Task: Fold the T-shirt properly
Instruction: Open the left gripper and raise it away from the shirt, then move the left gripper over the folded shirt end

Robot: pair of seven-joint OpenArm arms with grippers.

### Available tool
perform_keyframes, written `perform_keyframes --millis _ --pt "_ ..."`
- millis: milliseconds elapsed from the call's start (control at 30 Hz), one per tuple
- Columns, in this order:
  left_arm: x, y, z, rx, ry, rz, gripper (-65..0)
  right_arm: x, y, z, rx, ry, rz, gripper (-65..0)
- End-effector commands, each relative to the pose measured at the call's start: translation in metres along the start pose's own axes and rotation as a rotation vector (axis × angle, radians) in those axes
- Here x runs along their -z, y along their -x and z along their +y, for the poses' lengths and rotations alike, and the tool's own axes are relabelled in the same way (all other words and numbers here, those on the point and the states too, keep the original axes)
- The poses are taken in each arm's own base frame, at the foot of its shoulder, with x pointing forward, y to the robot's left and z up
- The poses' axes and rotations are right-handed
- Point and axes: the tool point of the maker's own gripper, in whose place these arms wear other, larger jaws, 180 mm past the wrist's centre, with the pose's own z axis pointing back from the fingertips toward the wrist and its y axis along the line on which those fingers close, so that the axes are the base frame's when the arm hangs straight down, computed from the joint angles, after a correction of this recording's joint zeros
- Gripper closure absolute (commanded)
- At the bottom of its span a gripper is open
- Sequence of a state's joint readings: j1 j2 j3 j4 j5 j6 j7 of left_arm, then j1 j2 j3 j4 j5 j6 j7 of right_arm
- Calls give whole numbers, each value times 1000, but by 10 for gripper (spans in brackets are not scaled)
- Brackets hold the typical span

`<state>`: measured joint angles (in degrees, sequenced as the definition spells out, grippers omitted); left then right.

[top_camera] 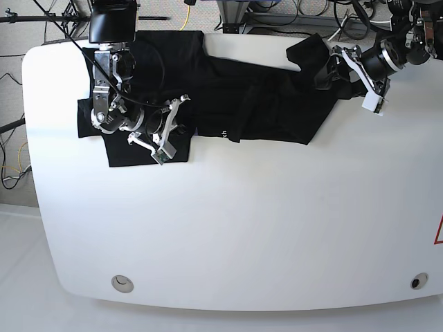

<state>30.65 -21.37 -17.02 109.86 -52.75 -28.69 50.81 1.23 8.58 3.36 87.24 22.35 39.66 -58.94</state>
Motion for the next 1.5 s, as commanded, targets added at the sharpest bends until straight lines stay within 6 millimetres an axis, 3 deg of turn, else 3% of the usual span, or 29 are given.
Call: perform_keyframes --millis 0,167,400,667,1267,1367,1433,1467 --pt "2 -2 -6 24 5 -15 -380 -4 -6 -4 -20 11 -6 -39" --pt "16 10 -12 58 -14 32 -396 -4 -6 -4 -20 11 -6 -39" --pt "37 13 -22 129 -26 68 -449 -4 -6 -4 -20 11 -6 -39" --pt "51 25 -29 169 -55 111 -454 -4 -6 -5 -20 12 -5 -39" --pt "53 30 -24 225 -97 147 -446 -4 -3 -5 -19 13 0 -39" --pt "54 29 -24 226 -95 145 -378 -4 -3 -5 -19 13 0 -39" --pt "54 29 -23 226 -96 145 -284 -4 -3 -6 -19 14 1 -39" --pt "54 30 -23 224 -96 148 -201 -4 -3 -6 -19 14 1 -39"
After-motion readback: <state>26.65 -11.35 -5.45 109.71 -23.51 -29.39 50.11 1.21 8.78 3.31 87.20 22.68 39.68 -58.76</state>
